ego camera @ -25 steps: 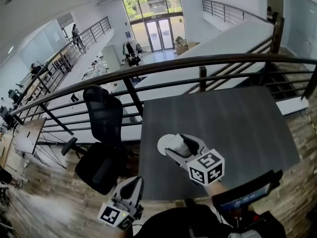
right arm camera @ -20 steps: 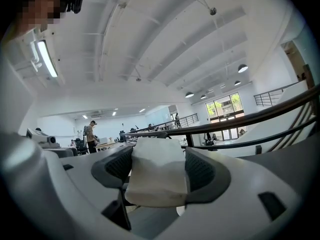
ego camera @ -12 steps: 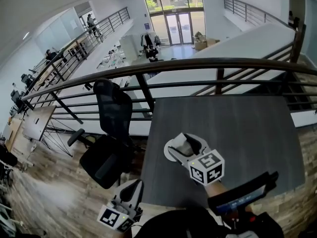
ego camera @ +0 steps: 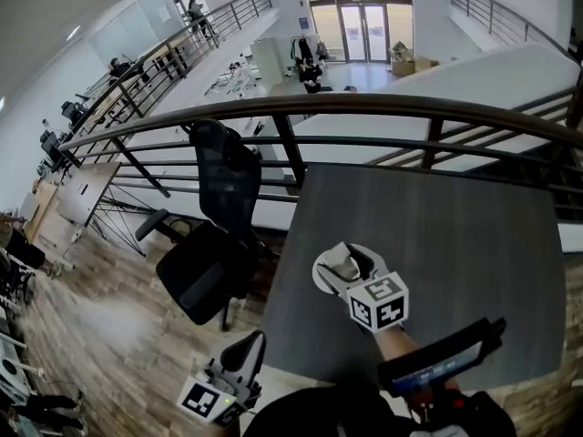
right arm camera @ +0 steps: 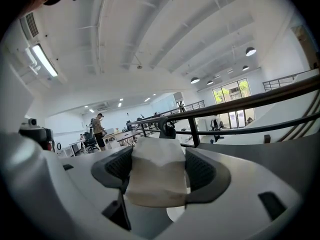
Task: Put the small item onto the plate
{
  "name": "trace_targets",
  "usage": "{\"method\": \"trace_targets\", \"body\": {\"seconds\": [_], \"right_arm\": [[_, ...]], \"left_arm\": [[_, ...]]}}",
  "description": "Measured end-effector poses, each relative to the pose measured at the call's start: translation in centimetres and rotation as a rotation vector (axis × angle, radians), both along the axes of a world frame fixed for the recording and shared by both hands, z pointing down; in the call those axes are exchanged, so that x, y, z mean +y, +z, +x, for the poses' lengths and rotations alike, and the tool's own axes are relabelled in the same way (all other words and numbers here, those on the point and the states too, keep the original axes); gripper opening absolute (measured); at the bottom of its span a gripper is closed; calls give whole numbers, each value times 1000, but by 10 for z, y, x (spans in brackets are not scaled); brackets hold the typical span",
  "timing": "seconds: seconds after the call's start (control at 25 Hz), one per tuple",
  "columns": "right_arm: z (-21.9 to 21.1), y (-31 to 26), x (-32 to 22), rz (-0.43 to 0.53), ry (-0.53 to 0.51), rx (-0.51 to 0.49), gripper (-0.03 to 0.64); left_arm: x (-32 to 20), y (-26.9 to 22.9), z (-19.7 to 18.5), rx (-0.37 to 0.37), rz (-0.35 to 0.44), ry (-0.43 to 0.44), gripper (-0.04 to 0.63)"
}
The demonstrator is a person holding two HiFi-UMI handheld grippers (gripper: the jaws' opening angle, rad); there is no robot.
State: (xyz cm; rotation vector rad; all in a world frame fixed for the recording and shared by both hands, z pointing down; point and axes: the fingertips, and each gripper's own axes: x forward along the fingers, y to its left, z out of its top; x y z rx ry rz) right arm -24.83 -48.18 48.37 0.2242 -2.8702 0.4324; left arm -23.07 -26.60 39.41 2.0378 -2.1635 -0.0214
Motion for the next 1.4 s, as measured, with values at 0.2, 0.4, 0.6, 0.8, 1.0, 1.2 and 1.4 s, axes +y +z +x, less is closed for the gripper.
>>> {"method": "trace_targets", "body": {"seconds": [0.2, 0.4, 0.6, 0.8, 1.0, 1.2, 1.4], "right_arm": [[-9, 32, -14, -2, -7, 57, 331], [-20, 66, -25, -5, -9, 123, 331], [-31, 103, -28, 10, -25, 194, 331], [-39, 150, -39, -13, -10, 268, 331], [-43, 192, -36, -2, -39, 363, 331], [-41, 219, -30, 17, -68, 455, 330], [-40, 238, -31, 24, -75, 505, 330]], "left_arm": [[-1, -5, -2, 0, -7, -35, 3], [0, -5, -7, 5, -31, -69, 3], [3, -1, -12, 11, -50, -96, 3], [6, 8, -18, 24, -79, -130, 3], [11, 12, -22, 35, -102, -161, 3], [17, 12, -20, 45, -119, -186, 3], [19, 14, -16, 53, -135, -196, 3]]}}
